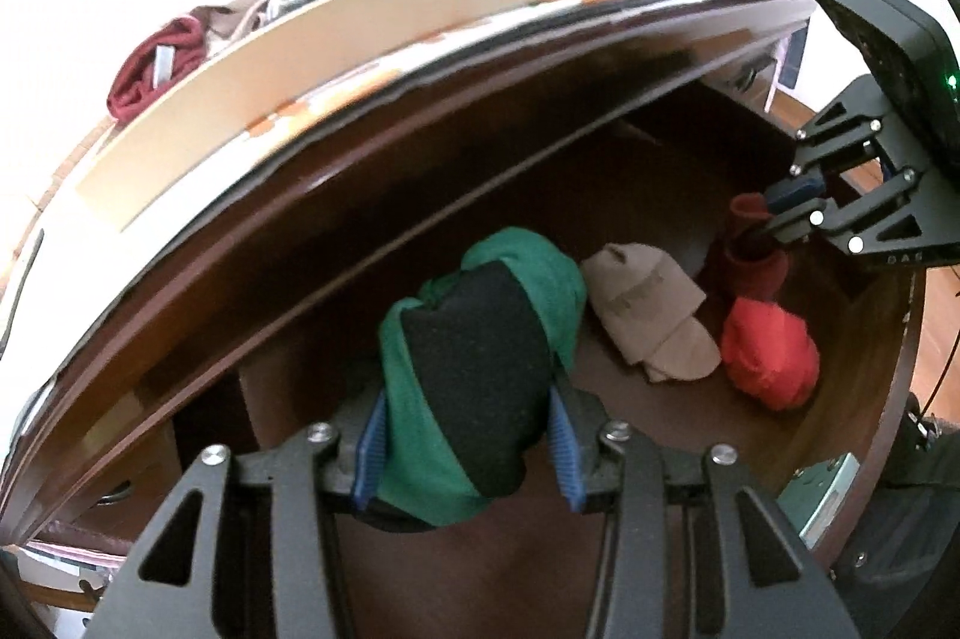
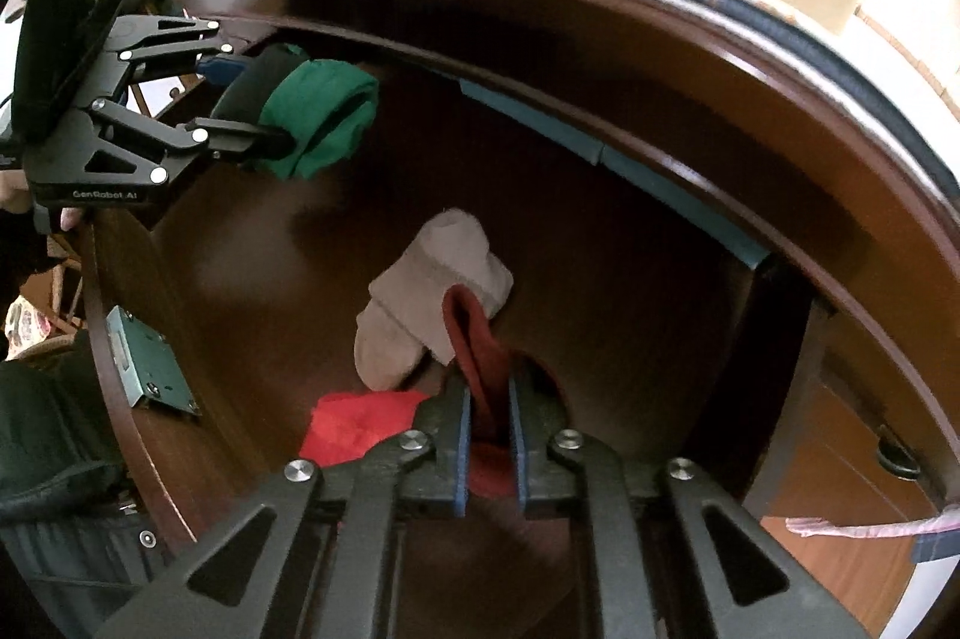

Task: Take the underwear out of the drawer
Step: 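Close the left gripper on the green-and-black garment while the right holds the red sock, then lift both garments out of the drawer and carry them over the tray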

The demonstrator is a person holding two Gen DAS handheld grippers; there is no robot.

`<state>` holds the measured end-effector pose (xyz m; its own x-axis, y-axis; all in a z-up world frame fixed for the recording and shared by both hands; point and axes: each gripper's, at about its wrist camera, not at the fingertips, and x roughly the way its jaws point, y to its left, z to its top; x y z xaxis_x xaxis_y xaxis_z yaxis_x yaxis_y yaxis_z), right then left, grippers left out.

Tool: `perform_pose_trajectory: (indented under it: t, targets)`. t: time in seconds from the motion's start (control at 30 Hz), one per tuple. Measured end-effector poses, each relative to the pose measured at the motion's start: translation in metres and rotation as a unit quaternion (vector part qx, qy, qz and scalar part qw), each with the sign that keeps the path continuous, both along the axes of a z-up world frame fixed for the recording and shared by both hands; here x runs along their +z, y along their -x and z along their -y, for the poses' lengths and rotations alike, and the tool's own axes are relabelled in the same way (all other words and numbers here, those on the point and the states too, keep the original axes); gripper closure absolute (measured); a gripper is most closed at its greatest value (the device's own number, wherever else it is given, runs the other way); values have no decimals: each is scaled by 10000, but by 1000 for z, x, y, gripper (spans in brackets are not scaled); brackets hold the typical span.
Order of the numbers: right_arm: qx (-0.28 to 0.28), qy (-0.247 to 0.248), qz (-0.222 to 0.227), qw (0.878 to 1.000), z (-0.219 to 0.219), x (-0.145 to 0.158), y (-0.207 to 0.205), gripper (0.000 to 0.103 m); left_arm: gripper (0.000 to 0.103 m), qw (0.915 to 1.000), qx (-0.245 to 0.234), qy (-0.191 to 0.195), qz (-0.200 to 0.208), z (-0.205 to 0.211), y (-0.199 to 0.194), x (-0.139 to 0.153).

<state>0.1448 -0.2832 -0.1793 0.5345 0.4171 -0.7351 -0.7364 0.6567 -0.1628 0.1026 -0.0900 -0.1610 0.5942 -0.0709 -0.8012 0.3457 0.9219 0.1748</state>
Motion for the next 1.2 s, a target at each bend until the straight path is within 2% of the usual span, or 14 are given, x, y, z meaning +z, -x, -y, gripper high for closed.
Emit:
perform_pose_trajectory:
  t: [0.1, 0.23, 0.27, 0.33, 0.53, 0.77, 1.2]
  targets:
    - [13, -65, 65, 10000, 3, 4, 3, 94, 59, 10000, 51, 8, 80, -7, 14, -1]
    - [32, -168, 218, 9996, 7, 7, 8, 94, 59, 9998, 98, 13, 161, -23, 9, 0]
    - [47, -190, 259, 9995, 11, 6, 8, 94, 59, 9998, 102, 23, 174, -31, -2, 1]
    - [71, -245, 365, 9990, 10, 10, 11, 94, 59, 9997, 119, 46, 208, -41, -4, 15]
    - [102, -417, 644, 9970, 17, 17, 21, 94, 59, 9991, 210, 120, 342, -41, 9, 19]
    - [94, -714, 799, 9942, 36, 26, 23, 94, 59, 9980, 304, 180, 515, -44, 18, 26]
    - [31, -1144, 1107, 9872, 41, 34, 38, 94, 59, 9930, 585, 449, 919, -60, 29, 46]
